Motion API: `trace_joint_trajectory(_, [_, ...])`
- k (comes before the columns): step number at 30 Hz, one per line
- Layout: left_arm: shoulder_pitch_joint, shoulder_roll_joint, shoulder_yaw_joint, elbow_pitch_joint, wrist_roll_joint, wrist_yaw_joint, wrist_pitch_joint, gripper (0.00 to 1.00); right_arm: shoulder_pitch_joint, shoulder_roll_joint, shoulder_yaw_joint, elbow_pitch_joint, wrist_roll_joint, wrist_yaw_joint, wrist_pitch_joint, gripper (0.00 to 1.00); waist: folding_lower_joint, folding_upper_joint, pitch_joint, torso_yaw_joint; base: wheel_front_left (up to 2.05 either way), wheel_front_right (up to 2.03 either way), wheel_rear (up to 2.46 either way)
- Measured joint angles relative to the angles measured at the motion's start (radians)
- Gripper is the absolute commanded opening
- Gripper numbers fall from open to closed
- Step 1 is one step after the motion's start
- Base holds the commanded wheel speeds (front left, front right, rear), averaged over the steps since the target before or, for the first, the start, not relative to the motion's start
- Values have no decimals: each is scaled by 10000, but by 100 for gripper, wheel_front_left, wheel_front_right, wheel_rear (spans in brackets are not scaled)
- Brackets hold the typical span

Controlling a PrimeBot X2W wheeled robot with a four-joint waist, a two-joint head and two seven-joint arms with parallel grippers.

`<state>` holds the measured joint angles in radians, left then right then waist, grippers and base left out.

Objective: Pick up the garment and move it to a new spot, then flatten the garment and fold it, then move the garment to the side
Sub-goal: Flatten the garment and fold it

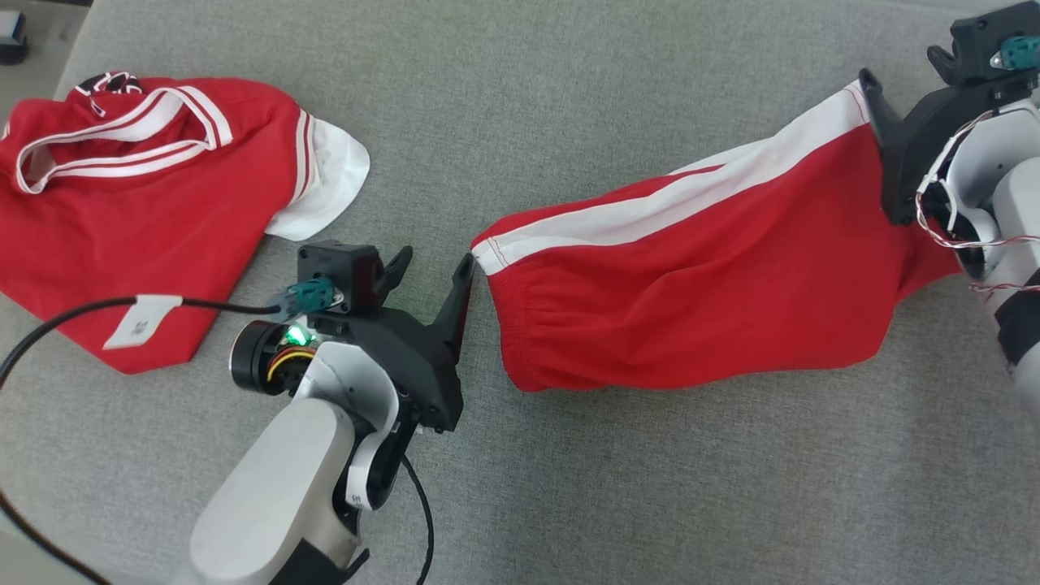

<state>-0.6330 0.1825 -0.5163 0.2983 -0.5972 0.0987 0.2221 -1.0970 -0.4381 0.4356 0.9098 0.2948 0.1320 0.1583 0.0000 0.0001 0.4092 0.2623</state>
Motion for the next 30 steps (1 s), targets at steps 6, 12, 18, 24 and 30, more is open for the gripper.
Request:
trace_joint_trajectory(6, [590,150,267,-226,-29,261,-548,100,-36,268,-190,612,77,0,328,100,0,0,-243,-4,0,0,0])
trace_joint_trajectory(12, [2057,817,679,-1162,384,644,-2274,100,484,500,-581,966,796,0,1440,100,-1,-1,-879,-119,0,0,0])
trace_joint_trajectory(18, [3669,1053,692,-1816,621,575,-4121,100,1341,564,-924,1081,1267,0,2073,100,-2,-2,-1558,-253,0,0,0])
trace_joint_trajectory(24, [4602,596,725,-2359,731,-155,-4800,100,1616,351,-1371,1383,1352,0,2385,100,-3,-2,-1950,-91,0,0,0])
trace_joint_trajectory(30, [5110,-33,1243,-2581,1294,-600,-4847,100,1515,236,-1712,1730,1223,-2,2828,100,-3,-2,-1823,338,0,0,0])
